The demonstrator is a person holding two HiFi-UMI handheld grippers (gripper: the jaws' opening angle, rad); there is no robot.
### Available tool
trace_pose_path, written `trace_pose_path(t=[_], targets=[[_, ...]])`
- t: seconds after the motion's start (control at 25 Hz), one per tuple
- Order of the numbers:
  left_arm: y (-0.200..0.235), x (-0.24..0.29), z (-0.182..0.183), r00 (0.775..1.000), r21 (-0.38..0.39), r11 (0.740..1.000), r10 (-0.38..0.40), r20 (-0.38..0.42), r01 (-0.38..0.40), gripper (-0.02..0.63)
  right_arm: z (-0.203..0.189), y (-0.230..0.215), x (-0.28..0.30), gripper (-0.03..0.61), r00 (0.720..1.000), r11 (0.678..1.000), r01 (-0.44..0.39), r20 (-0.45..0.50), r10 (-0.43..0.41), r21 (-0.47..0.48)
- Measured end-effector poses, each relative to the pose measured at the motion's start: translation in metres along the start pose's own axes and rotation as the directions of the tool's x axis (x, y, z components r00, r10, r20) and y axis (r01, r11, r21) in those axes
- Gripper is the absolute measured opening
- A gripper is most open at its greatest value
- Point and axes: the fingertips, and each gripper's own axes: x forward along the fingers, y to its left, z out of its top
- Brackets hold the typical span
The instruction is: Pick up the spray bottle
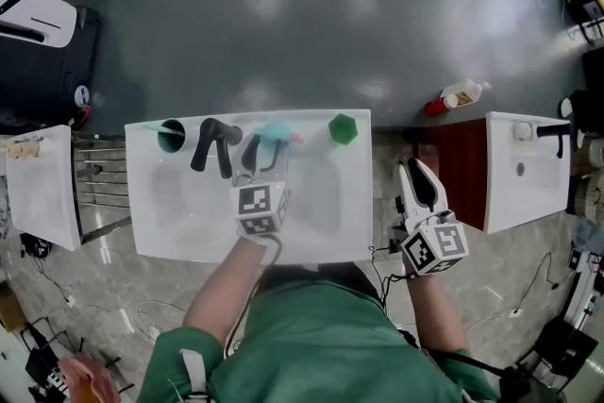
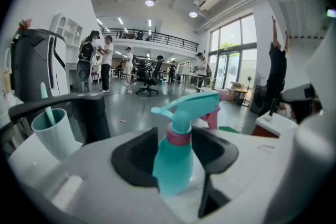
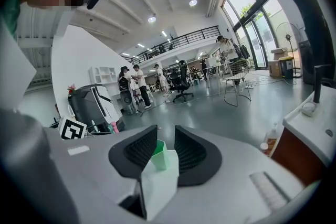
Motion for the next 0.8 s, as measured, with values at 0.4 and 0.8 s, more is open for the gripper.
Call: trace_pose_path(t=[0.4, 0.8], targets=[[-0.006, 0.011, 0.008, 0.999, 0.067, 0.998, 0.007, 0.033, -0.009, 0.166, 0.003, -0.005, -0.012, 0.104, 0.999, 1.0, 0.03, 0.01, -0.03, 0.004], [-0.008, -0.005, 0.028, 0.996, 0.074, 0.997, -0.019, 0.089, 0.012, 0.15, 0.01, 0.007, -0.017, 0.104, 0.999, 1.0, 0.022, 0.026, -0.022, 0.003]])
